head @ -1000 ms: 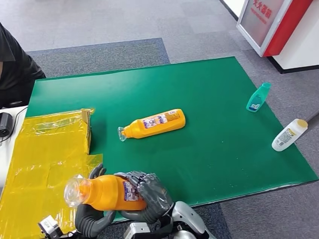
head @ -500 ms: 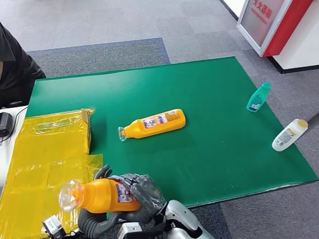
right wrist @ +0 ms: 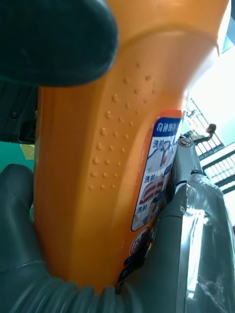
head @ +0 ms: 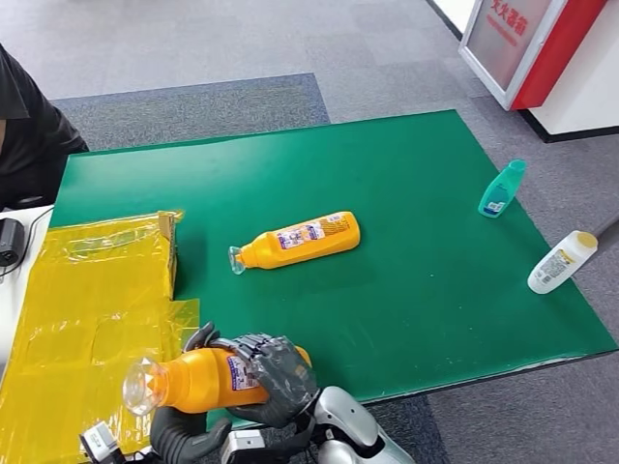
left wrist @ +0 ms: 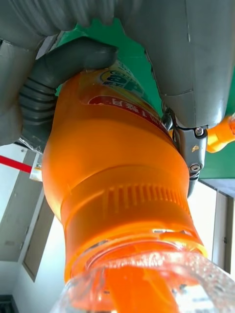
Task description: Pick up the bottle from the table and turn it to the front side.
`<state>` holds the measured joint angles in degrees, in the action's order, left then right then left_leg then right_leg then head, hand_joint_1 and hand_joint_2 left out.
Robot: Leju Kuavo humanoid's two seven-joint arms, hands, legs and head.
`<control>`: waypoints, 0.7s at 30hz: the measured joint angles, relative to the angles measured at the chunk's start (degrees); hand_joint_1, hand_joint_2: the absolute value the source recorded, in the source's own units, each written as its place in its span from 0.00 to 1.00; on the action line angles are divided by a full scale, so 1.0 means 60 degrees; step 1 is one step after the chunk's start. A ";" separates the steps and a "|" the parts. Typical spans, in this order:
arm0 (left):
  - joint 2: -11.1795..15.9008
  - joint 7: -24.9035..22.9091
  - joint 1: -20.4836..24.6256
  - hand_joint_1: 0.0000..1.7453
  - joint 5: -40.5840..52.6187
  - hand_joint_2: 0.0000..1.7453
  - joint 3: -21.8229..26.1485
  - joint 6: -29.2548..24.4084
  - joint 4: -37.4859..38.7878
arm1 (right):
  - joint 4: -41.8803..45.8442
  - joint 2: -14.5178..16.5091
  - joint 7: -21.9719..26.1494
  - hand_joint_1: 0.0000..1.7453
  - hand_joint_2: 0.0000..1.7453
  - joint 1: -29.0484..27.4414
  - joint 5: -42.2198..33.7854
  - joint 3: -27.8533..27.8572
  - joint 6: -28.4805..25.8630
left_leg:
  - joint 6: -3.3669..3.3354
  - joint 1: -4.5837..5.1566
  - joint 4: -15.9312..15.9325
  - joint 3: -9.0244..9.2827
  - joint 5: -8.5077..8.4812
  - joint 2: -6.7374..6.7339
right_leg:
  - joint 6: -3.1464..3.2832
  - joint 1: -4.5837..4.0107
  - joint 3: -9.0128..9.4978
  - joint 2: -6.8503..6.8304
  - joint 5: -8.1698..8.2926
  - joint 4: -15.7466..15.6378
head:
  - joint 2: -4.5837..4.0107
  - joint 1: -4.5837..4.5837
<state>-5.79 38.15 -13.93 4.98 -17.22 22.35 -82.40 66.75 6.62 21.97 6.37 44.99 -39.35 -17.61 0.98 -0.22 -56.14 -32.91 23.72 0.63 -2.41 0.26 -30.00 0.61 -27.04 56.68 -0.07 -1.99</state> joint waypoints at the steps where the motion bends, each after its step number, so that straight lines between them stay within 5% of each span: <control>1: 0.0021 0.0000 0.0000 0.01 0.0000 1.00 -0.0009 -0.0016 -0.0005 | -0.0038 0.0012 0.0001 1.00 1.00 0.0014 0.0005 -0.0002 -0.0001 | 0.0000 0.0000 0.0000 0.0000 0.0000 0.0000 | 0.0000 0.0000 0.0000 0.0000 0.0000 0.0000 | 0.0000 -0.0001; 3: 0.0056 0.0001 0.0000 0.10 0.0000 1.00 -0.0015 -0.0026 -0.0007 | -0.0087 0.0032 0.0003 1.00 1.00 0.0040 0.0006 -0.0005 -0.0001 | 0.0000 0.0000 0.0000 0.0000 0.0000 0.0000 | 0.0000 0.0000 0.0000 0.0000 0.0000 0.0000 | 0.0000 0.0000; 5: 0.0082 0.0001 0.0000 0.29 0.0005 1.00 -0.0017 -0.0046 -0.0008 | -0.0126 0.0046 0.0003 1.00 1.00 0.0057 0.0007 -0.0007 -0.0001 | 0.0000 0.0000 0.0000 0.0000 0.0000 0.0000 | 0.0000 0.0000 0.0000 0.0000 0.0000 0.0000 | 0.0000 0.0001; 9: 0.0105 -0.0001 0.0000 0.99 0.0062 1.00 -0.0022 -0.0210 -0.0024 | -0.0206 0.0056 -0.0068 1.00 1.00 0.0079 0.0042 -0.0009 0.0007 | 0.0000 0.0000 0.0000 0.0000 0.0000 0.0000 | 0.0000 0.0000 -0.0001 0.0000 0.0000 0.0000 | 0.0000 0.0001; 21: 0.0166 -0.0002 0.0011 1.00 0.0427 1.00 -0.0023 -0.0724 -0.0062 | -0.0307 0.0056 -0.0084 0.99 1.00 0.0084 0.0079 -0.0009 0.0042 | 0.0000 0.0000 0.0000 0.0000 0.0000 0.0000 | 0.0000 0.0000 -0.0006 0.0000 0.0000 0.0000 | 0.0000 0.0001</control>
<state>-4.79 38.14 -13.87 7.55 -17.36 18.01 -82.77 64.90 6.95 21.46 6.87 45.46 -39.41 -17.36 0.98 -0.22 -56.14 -32.91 23.72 0.63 -2.41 0.26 -30.03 0.61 -27.04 56.68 -0.07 -1.99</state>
